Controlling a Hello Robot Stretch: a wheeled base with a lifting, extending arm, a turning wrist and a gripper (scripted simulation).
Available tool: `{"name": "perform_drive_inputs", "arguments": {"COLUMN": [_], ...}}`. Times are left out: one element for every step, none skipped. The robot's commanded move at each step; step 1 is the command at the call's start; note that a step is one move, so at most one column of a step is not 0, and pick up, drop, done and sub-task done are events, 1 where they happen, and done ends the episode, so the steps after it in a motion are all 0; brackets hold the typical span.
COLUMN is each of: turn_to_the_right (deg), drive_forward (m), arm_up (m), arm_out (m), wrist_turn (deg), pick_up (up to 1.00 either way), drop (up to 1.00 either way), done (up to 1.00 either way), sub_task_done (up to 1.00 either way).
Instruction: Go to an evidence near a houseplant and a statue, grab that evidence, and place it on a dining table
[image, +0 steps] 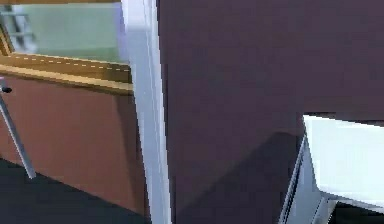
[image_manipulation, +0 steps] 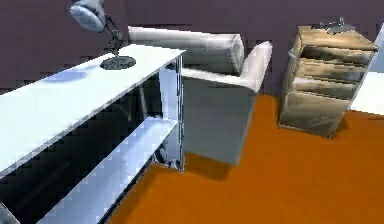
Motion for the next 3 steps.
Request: {"name": "perform_drive_inputs", "arguments": {"turn_to_the_right": [0.0,-21.0,0.0], "drive_forward": [0.05,0.0,0.45], "arm_up": [0.0,0.0,0.0], "arm_out": [0.0,0.0,0.0], "wrist_turn": [0.0,0.0,0.0], "pick_up": [0.0,0.0,0.0], "drop": [0.0,0.0,0.0], "done": [0.0,0.0,0.0], "sub_task_done": [0.0,0.0,0.0]}}
